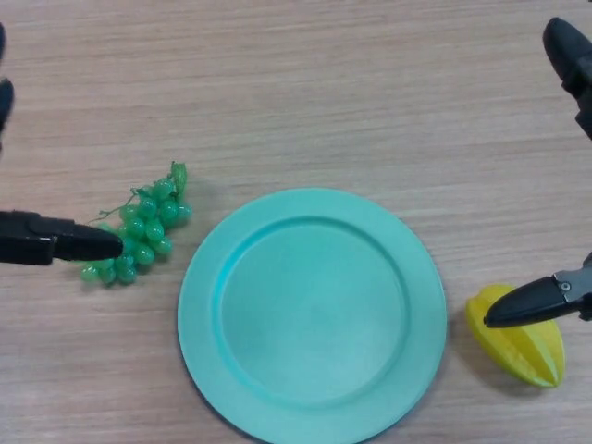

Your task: Pick up the green grapes and place it on the plate

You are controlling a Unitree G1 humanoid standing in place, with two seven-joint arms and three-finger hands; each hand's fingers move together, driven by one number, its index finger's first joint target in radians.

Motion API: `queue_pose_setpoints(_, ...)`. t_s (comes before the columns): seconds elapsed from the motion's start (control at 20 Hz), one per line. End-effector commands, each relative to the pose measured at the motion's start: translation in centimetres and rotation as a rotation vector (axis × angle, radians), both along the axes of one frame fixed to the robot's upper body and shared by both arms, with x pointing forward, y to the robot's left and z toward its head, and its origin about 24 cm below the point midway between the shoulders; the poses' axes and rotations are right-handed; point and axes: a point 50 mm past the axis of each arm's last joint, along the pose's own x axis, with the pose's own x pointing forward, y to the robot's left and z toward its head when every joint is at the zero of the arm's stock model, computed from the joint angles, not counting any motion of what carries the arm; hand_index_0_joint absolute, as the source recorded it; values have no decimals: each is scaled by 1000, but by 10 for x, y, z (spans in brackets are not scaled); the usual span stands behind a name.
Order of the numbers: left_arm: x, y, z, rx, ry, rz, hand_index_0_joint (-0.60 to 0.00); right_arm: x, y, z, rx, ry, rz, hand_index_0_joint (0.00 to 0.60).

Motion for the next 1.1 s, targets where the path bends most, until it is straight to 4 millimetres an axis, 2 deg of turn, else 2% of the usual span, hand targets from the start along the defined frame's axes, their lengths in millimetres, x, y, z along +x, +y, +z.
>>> queue_pose_setpoints(0.05, 1, 10, 38, 170, -223, 13, 0, -19, -7, 32, 15, -257, -12, 0)
queue_pose_setpoints(0.3, 25, 9, 2, 296, -99, 46, 0, -19, -8, 32, 8, -258, -19, 0)
queue_pose_setpoints(0.5, 38, 8, -19, 341, -45, 54, 0, -19, -9, 31, 13, -254, -20, 0)
queue_pose_setpoints(0.75, 50, 3, -31, 390, -28, 38, 0, -19, -13, 29, 15, -247, -27, 0)
queue_pose_setpoints(0.85, 51, 1, -33, 405, -31, 37, -200, -20, -14, 29, 16, -246, -27, 0)
queue_pose_setpoints(0.9, 53, -1, -33, 402, -42, 36, -350, -20, -15, 30, 16, -248, -29, 0)
queue_pose_setpoints(0.95, 54, -4, -34, 397, -55, 37, -450, -21, -16, 30, 16, -250, -31, 0)
queue_pose_setpoints(1.0, 55, -10, -35, 387, -96, 48, -592, -21, -19, 31, 13, -256, -38, 0)
queue_pose_setpoints(1.1, 53, -13, -37, 387, -115, 53, -600, -22, -20, 31, 16, -259, -37, 0)
